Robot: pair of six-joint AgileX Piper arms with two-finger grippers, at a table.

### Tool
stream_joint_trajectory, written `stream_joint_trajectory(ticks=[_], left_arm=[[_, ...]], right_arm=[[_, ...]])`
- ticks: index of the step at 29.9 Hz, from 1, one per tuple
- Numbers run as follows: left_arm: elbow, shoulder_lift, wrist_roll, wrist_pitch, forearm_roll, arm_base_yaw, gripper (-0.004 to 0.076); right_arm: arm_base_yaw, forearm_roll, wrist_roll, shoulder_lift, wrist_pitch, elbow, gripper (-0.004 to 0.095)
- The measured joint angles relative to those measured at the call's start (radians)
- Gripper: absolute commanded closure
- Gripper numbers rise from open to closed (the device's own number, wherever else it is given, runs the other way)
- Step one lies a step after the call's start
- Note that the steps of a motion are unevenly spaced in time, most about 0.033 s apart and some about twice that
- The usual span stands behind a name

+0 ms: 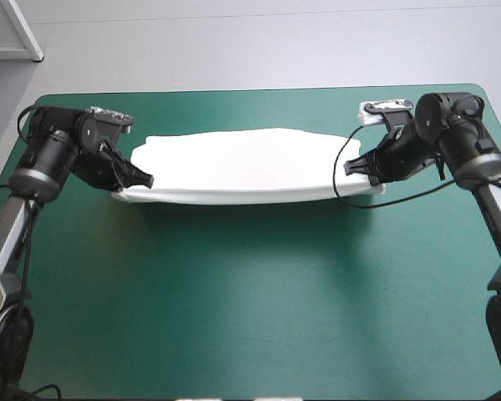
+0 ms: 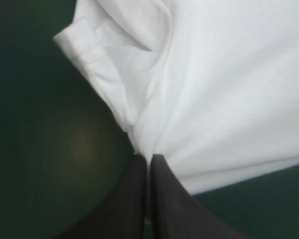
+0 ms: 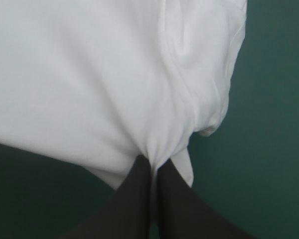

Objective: Fold the cloth

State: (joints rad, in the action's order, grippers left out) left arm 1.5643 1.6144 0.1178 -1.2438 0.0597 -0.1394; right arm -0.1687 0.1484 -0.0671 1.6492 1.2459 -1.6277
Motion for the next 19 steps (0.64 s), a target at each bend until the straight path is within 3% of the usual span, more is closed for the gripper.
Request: stream_joint_trajectory(ticks=[8,15,18,19], left_arm=[[-0.401,-0.190,-0.001,0.012,-0.027,0.000,0.0732],[-0.637,-0.316,-0.003,0.036,-0.036,0.000,0.0732],[-0.686,-0.338,-0.003,0.053,-0.037,0.000,0.0731],[-0.699,-0.342,-0.003,0.061,-0.037,0.000,0.0727]], right_arm=[[0.000,0.023,-0.007,-0.203,-0.007,0.326,0.0927],[0.000,0.043,-0.049,-0.244,-0.022,0.554,0.0922],[0.000,0.068,-0.086,-0.247,-0.056,0.621,0.0822],[0.000,0.075,-0.094,-0.247,-0.073,0.639,0.0724]])
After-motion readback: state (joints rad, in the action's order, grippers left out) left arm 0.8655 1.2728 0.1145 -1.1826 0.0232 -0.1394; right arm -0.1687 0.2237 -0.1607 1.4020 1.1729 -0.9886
